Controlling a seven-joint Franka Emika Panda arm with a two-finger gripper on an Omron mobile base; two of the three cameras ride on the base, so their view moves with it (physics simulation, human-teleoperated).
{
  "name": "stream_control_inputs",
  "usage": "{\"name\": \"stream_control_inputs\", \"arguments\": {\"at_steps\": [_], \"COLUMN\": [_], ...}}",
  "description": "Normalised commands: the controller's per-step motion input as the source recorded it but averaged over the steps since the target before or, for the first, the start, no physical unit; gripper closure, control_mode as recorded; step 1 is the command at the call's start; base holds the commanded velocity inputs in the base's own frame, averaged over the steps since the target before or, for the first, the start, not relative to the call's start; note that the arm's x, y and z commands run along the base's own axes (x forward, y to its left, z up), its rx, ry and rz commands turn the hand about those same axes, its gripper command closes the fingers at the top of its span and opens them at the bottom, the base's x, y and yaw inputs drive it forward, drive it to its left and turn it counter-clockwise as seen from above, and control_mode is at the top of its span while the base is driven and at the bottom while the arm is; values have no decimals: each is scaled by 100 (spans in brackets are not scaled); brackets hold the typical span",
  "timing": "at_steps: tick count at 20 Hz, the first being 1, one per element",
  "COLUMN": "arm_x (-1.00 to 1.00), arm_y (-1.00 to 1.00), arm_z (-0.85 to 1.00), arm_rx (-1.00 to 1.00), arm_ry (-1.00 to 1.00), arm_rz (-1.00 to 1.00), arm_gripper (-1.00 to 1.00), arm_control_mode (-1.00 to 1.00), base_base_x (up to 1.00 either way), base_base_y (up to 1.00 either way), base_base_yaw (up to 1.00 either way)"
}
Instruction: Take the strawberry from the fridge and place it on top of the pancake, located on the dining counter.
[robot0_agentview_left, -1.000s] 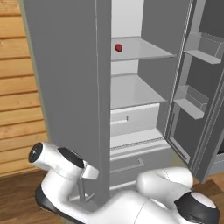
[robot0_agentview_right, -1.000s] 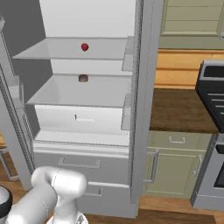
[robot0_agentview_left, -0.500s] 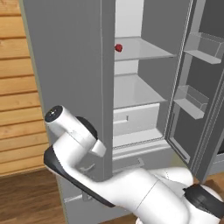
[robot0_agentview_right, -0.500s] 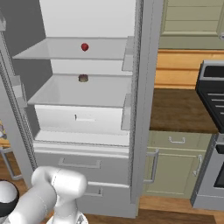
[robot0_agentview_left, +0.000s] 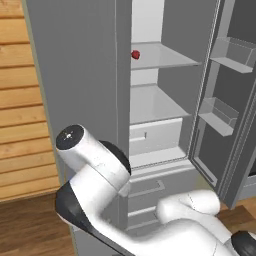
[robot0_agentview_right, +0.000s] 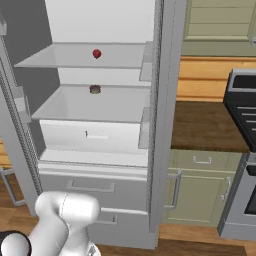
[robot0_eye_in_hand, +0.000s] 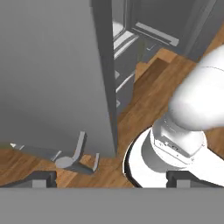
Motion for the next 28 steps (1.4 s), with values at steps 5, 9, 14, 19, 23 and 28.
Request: {"name": "stream_control_inputs", "arguments": {"at_steps": [5,9,14,19,23,28], "arm_x": [-56,-41,-5,47,100,93], "arm_y": [-99,-86,-75,-56,1,13], "arm_z": [35,41,33,57,0,0], "arm_rx": [50,67,74,54,23,18], "arm_ry": [0,1,2,8,1,-7], "arm_rz": [24,34,34,29,11,3], "arm_gripper": [-100,-100,-100,-100,-100,-100], "arm_control_mode": [-100,-100,-100,-100,-100,-100], "base_base_x": [0,0,0,0,0,0], "base_base_y": [0,0,0,0,0,0], "base_base_yaw": [0,0,0,0,0,0]}}
